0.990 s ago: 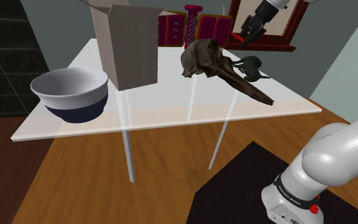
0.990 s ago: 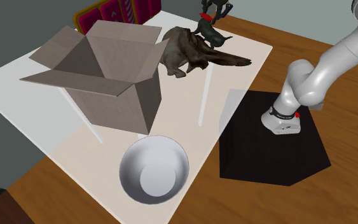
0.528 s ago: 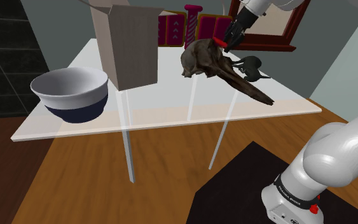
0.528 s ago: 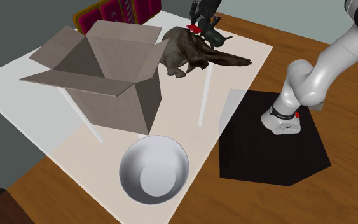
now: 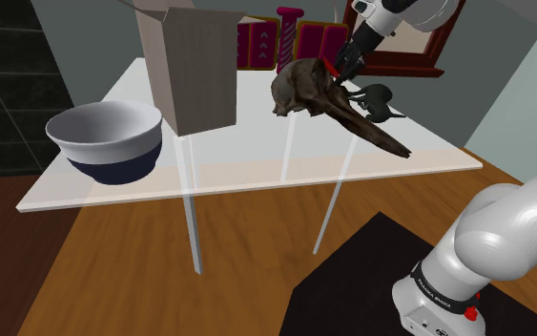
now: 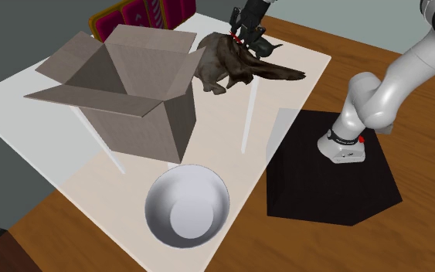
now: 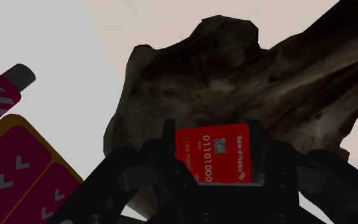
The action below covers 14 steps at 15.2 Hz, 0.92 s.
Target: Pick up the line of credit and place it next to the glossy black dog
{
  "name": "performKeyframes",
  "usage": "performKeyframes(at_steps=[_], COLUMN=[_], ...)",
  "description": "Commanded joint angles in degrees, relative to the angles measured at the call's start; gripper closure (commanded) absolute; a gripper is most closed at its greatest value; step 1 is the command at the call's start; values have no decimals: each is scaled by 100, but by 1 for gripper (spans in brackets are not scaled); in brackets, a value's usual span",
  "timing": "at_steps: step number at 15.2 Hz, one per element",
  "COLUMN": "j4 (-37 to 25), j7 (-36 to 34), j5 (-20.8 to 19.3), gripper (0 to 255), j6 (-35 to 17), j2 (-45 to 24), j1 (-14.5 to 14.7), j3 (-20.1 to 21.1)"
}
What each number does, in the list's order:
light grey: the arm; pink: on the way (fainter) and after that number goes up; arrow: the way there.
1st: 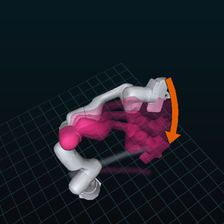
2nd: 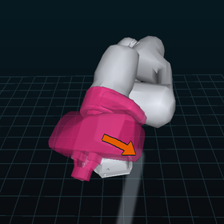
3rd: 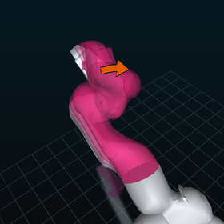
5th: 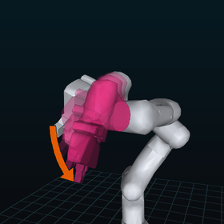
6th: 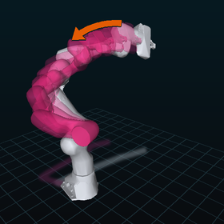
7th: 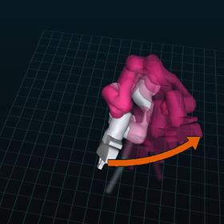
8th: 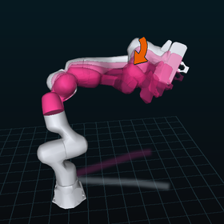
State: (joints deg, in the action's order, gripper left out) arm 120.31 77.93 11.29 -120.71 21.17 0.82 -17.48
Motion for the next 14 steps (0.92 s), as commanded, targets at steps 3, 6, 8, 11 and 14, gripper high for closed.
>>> performKeyframes(at_steps=[3,6,8,11,14], j4=[432,640,774,966,833], j7=[70,130,169,225,291], j5=[30,55,70,88,161], gripper=[255,255,255,255,0], j6=[-292,-516,-666,-894,-1115], j2=[-78,-96,-114,-146,572], j1=[45,80,116,198,273], j3=[9,-31,-70,-153,-245])
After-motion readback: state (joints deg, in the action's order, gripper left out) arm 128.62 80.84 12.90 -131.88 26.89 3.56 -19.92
